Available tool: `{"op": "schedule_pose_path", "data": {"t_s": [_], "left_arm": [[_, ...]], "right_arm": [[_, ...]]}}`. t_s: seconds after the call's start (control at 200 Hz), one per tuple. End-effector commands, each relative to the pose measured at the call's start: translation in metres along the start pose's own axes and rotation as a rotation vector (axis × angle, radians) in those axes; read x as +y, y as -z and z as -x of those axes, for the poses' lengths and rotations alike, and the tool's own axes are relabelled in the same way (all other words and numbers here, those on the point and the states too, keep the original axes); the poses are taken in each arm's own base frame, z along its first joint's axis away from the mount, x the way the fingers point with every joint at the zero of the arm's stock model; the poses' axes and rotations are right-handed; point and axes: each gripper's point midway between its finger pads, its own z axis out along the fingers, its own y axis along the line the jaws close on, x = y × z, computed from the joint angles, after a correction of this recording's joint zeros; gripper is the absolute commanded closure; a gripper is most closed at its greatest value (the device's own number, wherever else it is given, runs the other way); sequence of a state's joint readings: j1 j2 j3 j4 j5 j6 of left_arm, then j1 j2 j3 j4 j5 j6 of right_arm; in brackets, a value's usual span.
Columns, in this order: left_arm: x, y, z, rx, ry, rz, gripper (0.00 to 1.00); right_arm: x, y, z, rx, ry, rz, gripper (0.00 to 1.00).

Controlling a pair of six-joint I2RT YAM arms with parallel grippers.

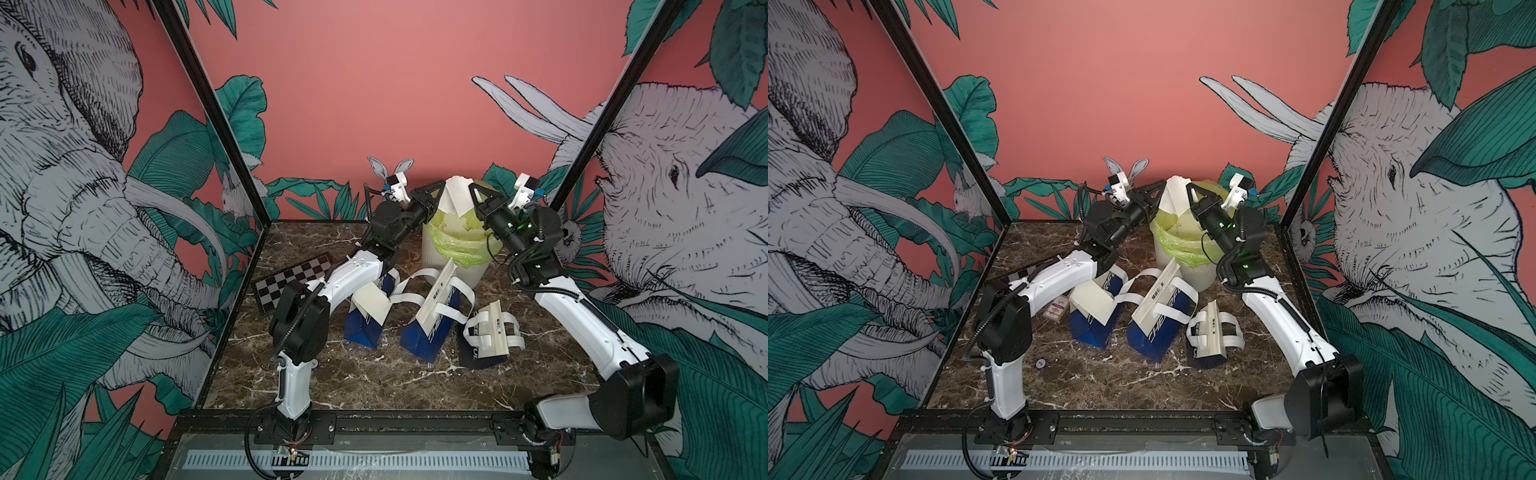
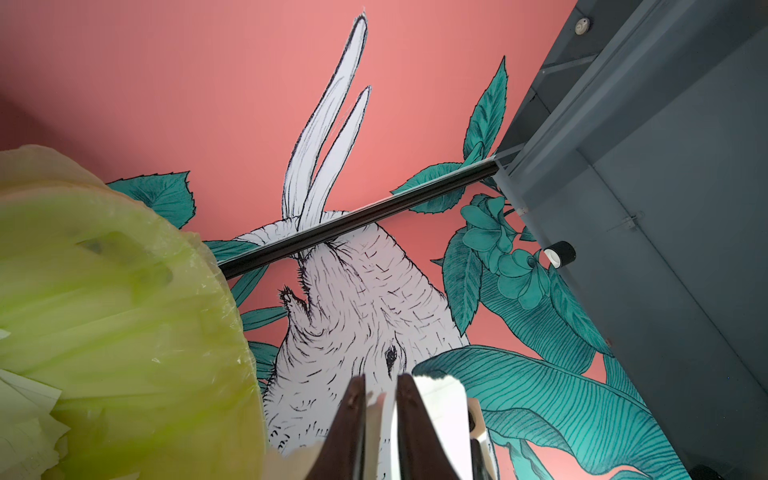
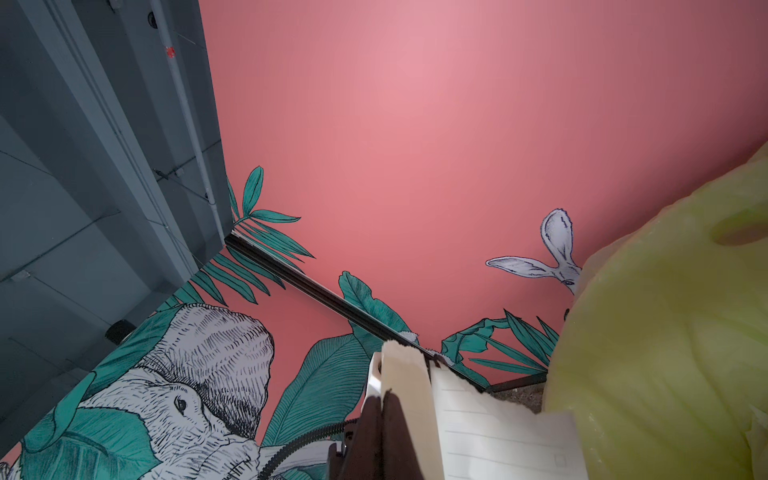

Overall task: Shred takeout receipts and throw away
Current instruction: Shred the takeout receipt.

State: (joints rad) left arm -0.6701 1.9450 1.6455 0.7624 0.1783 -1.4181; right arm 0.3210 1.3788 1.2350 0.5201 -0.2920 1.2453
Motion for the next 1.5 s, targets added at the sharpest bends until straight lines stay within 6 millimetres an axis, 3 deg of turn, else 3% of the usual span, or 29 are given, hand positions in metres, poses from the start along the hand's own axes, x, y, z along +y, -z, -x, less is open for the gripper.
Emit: {"op": "schedule_pose_path", "data": {"t_s": [0.0, 0.35, 0.79, 0.91, 1.125, 1.295, 1.395, 1.425, 1.495], "left_arm": [[-0.038, 0.006, 0.010, -0.029, 0.005, -0.092, 0.82], [-0.049, 0.004, 0.012, -0.021, 0.011, -0.136, 0.79], [-0.052, -0.003, -0.001, 0.046, 0.000, -0.146, 0.69], [-0.055, -0.005, -0.006, 0.066, -0.003, -0.150, 0.74], [-0.063, -0.010, -0.011, 0.101, -0.064, -0.143, 0.95], [-0.070, -0.009, -0.015, 0.131, -0.154, -0.136, 1.00], [-0.084, -0.009, -0.021, 0.198, -0.286, -0.151, 1.00], [-0.088, -0.008, -0.023, 0.223, -0.352, -0.154, 1.00], [-0.097, -0.005, -0.028, 0.280, -0.500, -0.148, 1.00]], "right_arm": [[0.023, 0.004, 0.008, -0.032, -0.091, 0.079, 1.00], [-0.008, -0.002, -0.001, -0.016, -0.109, 0.011, 1.00], [-0.007, -0.007, -0.002, -0.003, -0.078, 0.015, 1.00], [-0.004, -0.007, -0.002, 0.002, -0.056, 0.017, 1.00], [0.000, -0.002, -0.005, 0.024, 0.033, 0.010, 1.00], [0.016, 0.013, 0.001, 0.011, 0.207, -0.008, 1.00], [0.035, 0.029, 0.003, 0.014, 0.387, 0.021, 0.56], [0.037, 0.034, 0.001, 0.033, 0.459, 0.005, 0.50], [0.041, 0.049, -0.004, 0.091, 0.684, -0.029, 0.48]]}}
